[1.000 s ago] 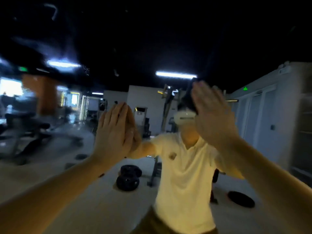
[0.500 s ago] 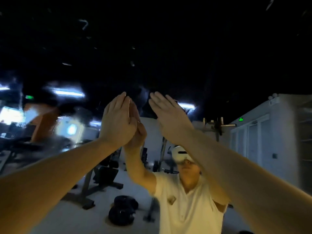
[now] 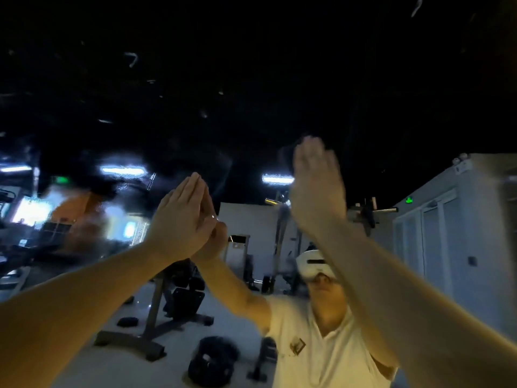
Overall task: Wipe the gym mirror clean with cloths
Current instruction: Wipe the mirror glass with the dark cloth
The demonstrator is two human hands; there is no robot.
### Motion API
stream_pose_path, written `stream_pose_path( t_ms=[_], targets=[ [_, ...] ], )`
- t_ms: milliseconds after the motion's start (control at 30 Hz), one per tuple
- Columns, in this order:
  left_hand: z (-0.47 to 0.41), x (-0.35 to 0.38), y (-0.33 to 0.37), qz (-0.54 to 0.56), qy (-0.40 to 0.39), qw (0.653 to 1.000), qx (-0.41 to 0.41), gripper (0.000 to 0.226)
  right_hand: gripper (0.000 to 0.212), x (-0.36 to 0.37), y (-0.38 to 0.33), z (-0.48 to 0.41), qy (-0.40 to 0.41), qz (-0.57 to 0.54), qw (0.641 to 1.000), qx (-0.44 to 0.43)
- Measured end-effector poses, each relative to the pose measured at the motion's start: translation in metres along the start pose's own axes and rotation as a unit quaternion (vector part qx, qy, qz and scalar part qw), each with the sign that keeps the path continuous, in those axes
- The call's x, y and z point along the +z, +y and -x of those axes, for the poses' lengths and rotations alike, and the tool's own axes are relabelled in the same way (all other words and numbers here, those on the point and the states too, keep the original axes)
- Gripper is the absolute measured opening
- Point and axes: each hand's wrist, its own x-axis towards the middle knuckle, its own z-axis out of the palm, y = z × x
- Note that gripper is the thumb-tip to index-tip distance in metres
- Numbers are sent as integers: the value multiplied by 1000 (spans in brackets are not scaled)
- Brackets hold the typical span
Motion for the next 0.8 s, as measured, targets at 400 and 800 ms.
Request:
stream_pose_path(
  t_ms=[400, 800],
  targets=[
    [-3, -6, 3, -14, -50, 999, -14, 80, 73, -1, 33, 54, 2, 39, 998, -45],
    [-1, 13, -30, -6, 13, 996, 90, 93, 78, 24, -110, 49, -48, -22, 992, -116]
  ],
)
